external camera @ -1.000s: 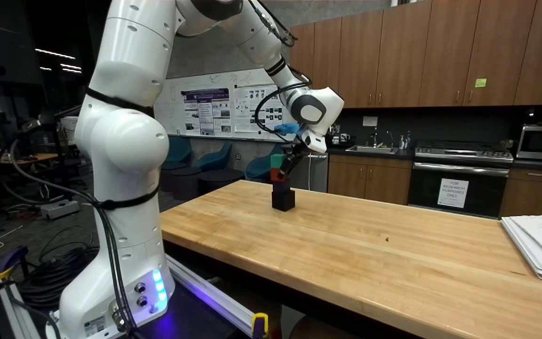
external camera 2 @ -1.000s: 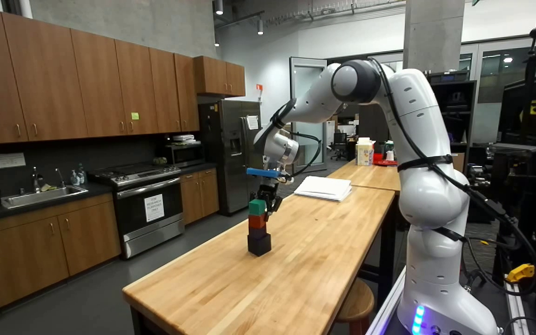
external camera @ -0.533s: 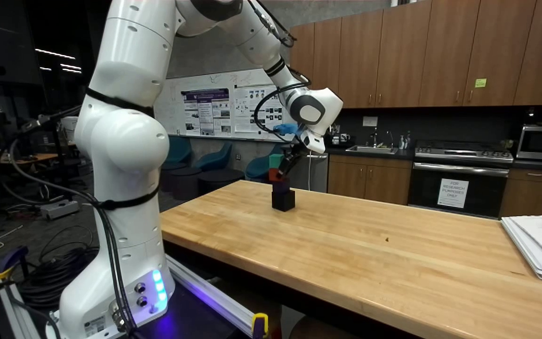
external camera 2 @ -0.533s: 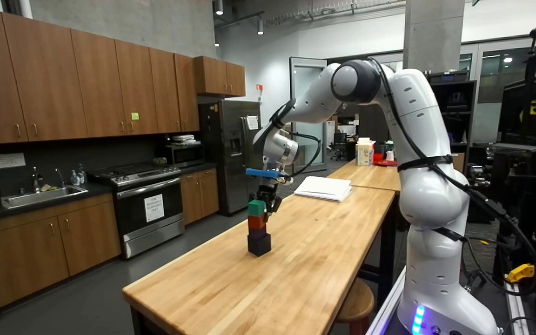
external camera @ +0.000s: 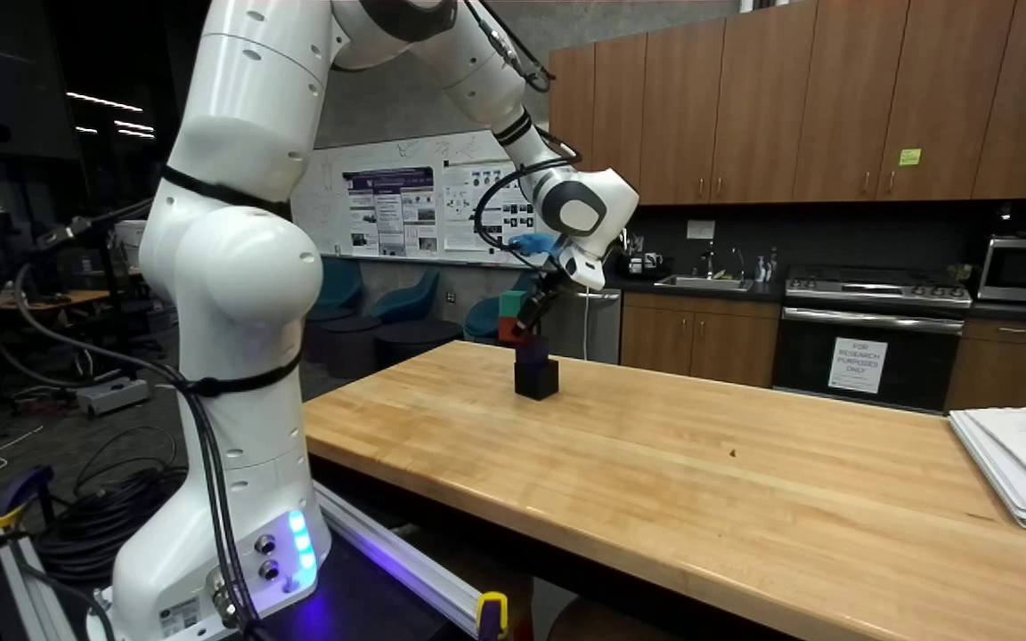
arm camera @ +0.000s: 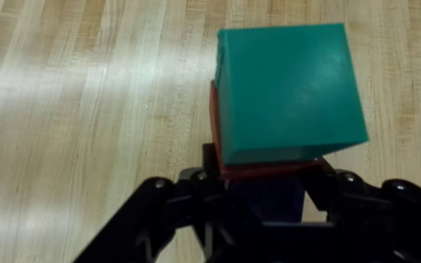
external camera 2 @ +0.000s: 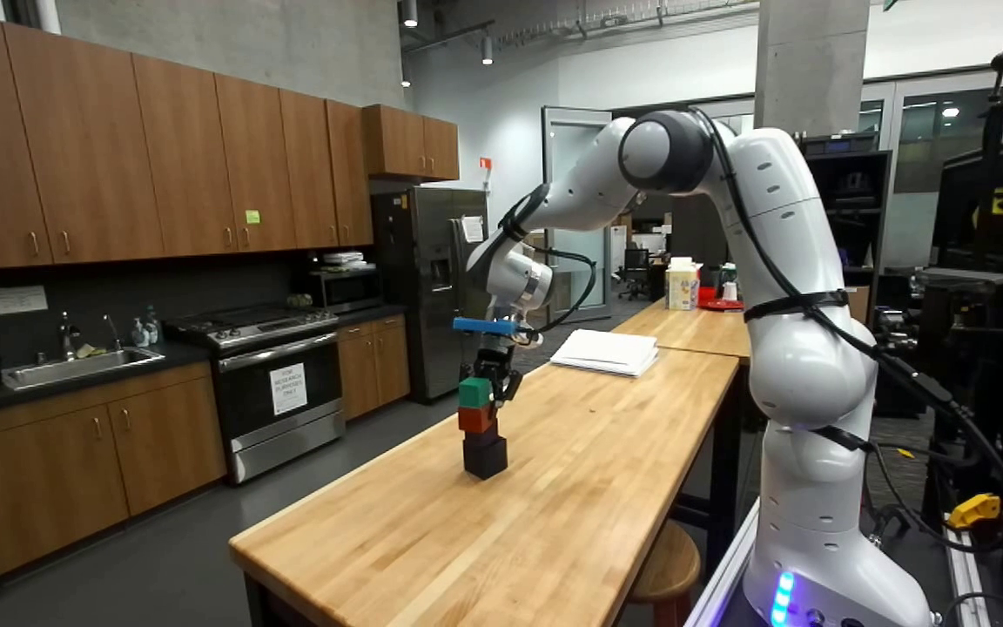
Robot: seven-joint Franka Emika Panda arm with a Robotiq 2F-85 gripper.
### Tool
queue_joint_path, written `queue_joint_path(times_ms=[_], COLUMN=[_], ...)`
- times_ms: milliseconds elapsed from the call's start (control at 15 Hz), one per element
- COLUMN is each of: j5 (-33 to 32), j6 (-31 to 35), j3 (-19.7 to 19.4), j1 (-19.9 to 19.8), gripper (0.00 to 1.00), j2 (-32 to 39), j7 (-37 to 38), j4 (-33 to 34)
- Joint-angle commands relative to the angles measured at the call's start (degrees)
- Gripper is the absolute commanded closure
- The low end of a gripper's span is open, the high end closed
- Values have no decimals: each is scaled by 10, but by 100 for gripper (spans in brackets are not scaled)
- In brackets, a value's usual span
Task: Move both the green cube and orange cube to the table
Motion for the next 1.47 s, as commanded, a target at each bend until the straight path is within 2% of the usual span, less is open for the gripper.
queue_joint_path(times_ms=[0,867,1400], j5=[1,-1,-4], j6=[-8,-1,17], j3=[6,32,48], j1=[7,40,57], gripper=[68,68,68], j2=[-16,-16,-10], j7=[-1,-20,-72], j4=[-15,-50,-75])
